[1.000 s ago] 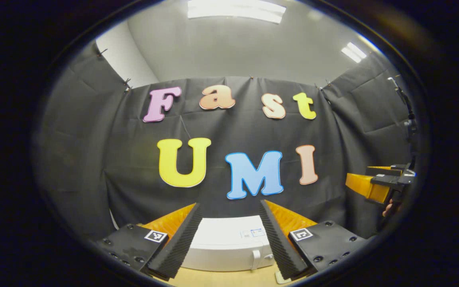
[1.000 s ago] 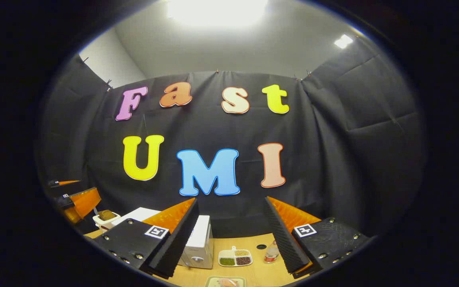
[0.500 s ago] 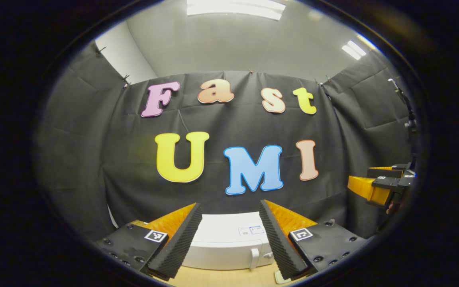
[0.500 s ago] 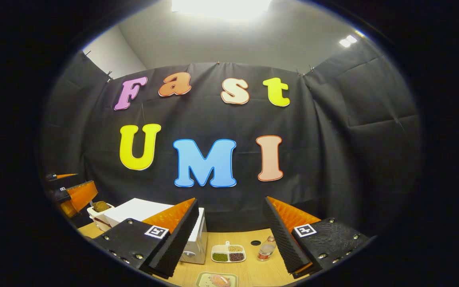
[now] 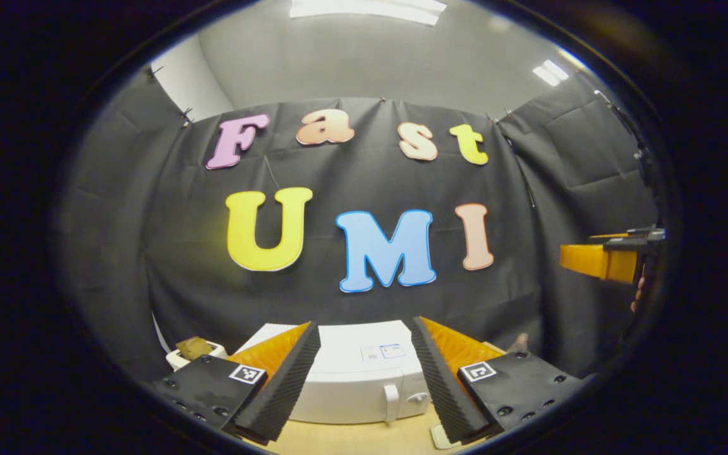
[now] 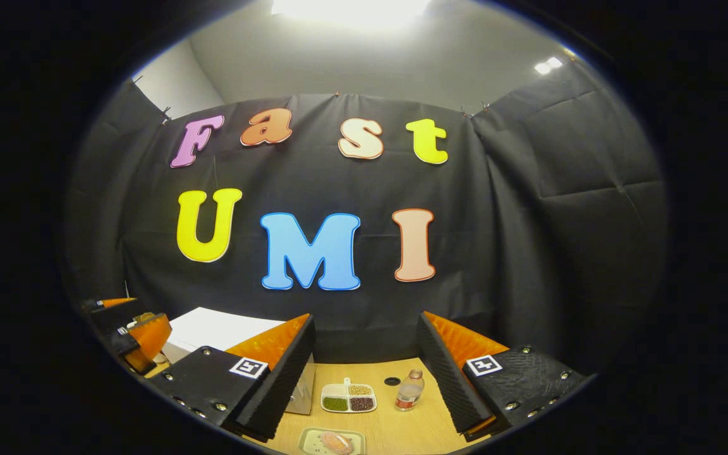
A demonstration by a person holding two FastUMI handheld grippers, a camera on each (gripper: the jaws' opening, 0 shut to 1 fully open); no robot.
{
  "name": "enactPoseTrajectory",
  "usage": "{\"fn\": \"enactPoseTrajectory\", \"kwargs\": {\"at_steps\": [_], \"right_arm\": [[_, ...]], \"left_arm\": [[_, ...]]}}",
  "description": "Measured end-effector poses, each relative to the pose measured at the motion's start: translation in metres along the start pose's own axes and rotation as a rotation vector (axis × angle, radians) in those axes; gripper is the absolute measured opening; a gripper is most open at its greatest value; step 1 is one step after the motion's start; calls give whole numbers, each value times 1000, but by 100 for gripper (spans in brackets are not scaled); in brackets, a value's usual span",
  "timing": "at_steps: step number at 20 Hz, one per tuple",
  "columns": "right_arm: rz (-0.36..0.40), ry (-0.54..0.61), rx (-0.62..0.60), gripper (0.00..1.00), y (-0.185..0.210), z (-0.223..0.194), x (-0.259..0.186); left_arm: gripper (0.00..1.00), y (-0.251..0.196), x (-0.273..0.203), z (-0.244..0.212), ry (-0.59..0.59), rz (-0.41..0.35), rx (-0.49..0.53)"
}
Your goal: Open the microwave oven with the left hand, put the food in, and close the microwave oven.
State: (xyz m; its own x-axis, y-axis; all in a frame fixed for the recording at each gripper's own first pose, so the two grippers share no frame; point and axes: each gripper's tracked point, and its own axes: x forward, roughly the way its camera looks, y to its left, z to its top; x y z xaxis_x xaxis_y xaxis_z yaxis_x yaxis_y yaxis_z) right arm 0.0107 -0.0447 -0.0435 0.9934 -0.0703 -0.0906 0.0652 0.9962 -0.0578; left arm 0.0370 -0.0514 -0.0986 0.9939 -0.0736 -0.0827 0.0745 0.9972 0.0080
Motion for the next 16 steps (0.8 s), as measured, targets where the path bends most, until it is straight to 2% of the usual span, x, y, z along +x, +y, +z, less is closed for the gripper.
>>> {"fn": "enactPoseTrajectory", "kwargs": {"at_steps": [3, 4, 6, 10, 11, 12, 14, 16], "right_arm": [[-21, 17, -17, 98, -11, -8, -3], [-27, 9, -19, 98, -14, -5, -4], [-42, -15, -21, 98, -21, -2, -6], [-54, -35, -23, 96, -29, -2, -8], [-59, -25, -26, 96, -31, -5, -6], [-64, -8, -30, 98, -34, -10, -4], [-80, 21, -45, 96, -42, -18, -3], [-92, 30, -57, 98, -49, -20, -1]], "left_arm": [[99, -14, 6, -31, 4, -16, 15], [94, -19, 10, -43, 17, -22, 18], [96, -29, 19, -73, 59, -35, 27], [94, -47, 46, -132, 158, -68, 17], [99, -50, 54, -149, 185, -72, 18], [96, -52, 63, -164, 218, -72, 21], [94, -54, 74, -189, 263, -67, 8], [96, -56, 82, -208, 297, -62, -5]]}}
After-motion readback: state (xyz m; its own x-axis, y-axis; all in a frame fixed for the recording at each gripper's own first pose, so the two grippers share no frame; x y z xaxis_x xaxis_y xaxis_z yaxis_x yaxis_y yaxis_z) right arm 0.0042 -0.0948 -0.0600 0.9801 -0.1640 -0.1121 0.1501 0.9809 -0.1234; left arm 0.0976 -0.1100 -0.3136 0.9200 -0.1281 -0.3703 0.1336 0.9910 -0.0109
